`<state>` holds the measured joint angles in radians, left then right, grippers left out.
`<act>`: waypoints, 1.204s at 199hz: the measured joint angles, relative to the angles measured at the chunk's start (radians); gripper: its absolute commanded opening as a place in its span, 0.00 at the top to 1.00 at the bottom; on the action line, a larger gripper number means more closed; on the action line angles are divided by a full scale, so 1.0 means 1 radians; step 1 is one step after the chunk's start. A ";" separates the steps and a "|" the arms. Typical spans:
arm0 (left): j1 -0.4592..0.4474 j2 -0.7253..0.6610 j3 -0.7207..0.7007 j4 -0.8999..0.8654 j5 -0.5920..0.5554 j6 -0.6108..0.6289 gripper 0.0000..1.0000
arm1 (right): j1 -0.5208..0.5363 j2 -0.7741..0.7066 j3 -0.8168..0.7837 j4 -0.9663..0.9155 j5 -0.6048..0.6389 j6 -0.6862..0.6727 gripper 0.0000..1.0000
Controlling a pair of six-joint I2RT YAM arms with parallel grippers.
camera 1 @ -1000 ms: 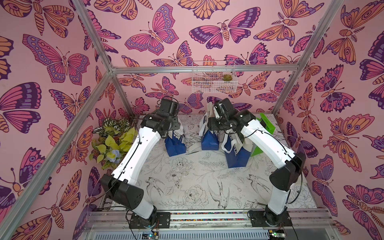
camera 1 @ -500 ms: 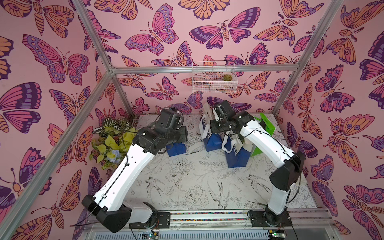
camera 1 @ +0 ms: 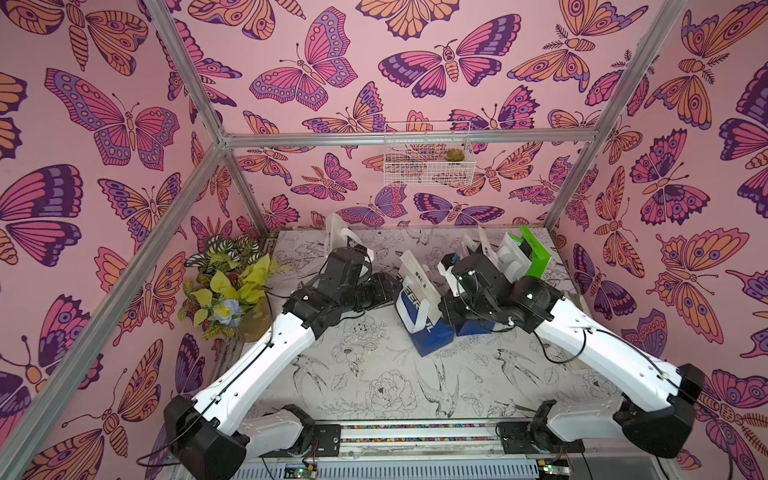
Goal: Open the takeout bag
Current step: Move the takeout bag to the center of the board.
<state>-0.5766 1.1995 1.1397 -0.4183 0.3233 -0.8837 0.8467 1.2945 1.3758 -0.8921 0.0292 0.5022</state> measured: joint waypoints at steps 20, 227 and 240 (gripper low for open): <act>0.000 0.000 -0.043 0.095 0.037 -0.055 0.49 | 0.003 -0.027 -0.023 -0.005 -0.002 0.023 0.77; 0.114 0.056 -0.150 0.370 0.241 -0.193 0.49 | -0.051 0.299 0.328 -0.015 0.033 -0.023 0.89; 0.114 0.084 -0.156 0.418 0.256 -0.200 0.49 | -0.061 0.288 0.297 0.013 0.013 -0.023 0.97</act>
<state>-0.4622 1.2835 0.9840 -0.0002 0.5789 -1.0832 0.7860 1.5829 1.6730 -0.8795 0.0422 0.4797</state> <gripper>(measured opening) 0.508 0.085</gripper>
